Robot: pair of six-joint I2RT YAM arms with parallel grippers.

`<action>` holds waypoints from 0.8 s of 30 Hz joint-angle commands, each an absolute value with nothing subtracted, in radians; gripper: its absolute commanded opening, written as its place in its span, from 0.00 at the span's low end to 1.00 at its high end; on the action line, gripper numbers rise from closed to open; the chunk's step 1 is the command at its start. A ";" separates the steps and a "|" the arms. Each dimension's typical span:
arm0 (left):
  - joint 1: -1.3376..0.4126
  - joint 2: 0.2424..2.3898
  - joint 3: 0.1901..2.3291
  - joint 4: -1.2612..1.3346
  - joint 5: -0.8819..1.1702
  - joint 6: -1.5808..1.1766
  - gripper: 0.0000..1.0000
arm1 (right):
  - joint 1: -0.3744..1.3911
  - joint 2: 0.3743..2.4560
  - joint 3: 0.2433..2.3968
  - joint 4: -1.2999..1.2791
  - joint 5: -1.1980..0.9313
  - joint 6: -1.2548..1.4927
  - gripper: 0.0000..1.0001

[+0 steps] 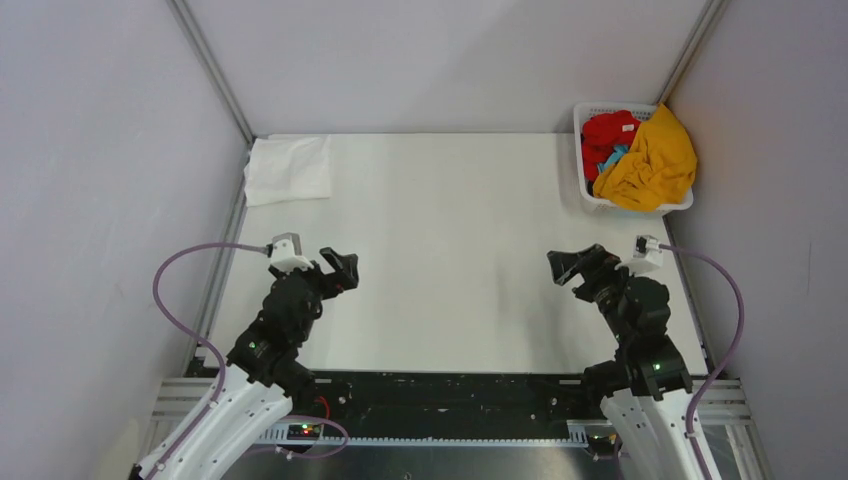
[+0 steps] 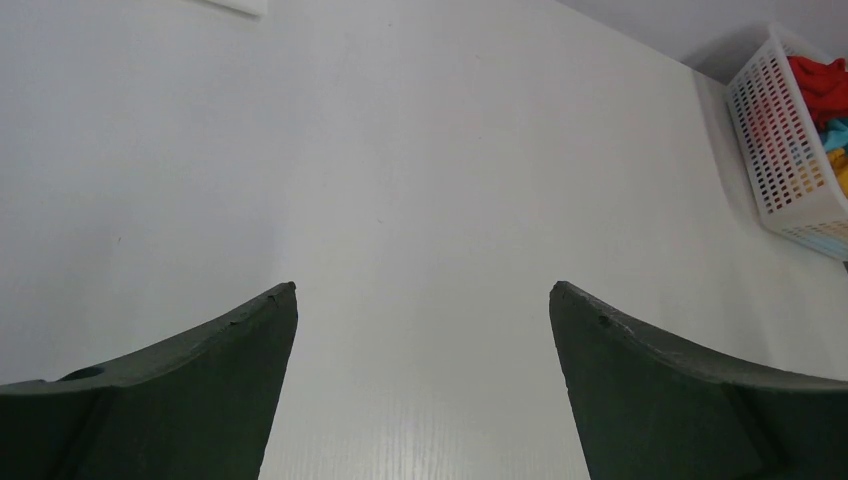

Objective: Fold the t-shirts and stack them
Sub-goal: Grab crumpled tshirt from bin with the right arm

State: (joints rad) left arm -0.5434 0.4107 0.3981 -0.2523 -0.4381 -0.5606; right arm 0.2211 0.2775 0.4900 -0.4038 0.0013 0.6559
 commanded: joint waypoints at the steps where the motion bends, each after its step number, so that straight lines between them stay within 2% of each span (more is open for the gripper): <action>1: -0.549 0.422 0.391 -0.241 -0.440 -0.574 1.00 | 0.222 0.362 0.548 -0.267 0.079 0.552 0.99; 4: -0.547 0.422 0.396 -0.241 -0.430 -0.572 1.00 | 0.217 0.441 0.572 -0.133 0.086 0.453 0.99; 6: -0.547 0.422 0.398 -0.241 -0.433 -0.569 1.00 | 0.196 0.571 0.639 -0.114 0.124 0.379 0.99; 10: -0.547 0.425 0.388 -0.240 -0.465 -0.573 1.00 | 0.111 0.901 0.950 -0.341 0.359 0.272 0.99; 14: -0.548 0.461 0.381 -0.238 -0.501 -0.596 1.00 | -0.002 1.187 1.190 -0.490 0.427 0.231 0.99; 20: -0.548 0.466 0.390 -0.238 -0.514 -0.578 1.00 | -0.109 1.529 1.452 -0.526 0.269 -0.095 0.99; 24: -0.547 0.458 0.385 -0.238 -0.506 -0.572 1.00 | -0.207 1.728 1.670 -0.683 0.163 -0.193 0.99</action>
State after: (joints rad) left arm -0.5434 0.4660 0.3878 -0.2531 -0.4770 -0.5762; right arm -0.1291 1.6135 1.4921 -0.5201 0.2714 -0.0078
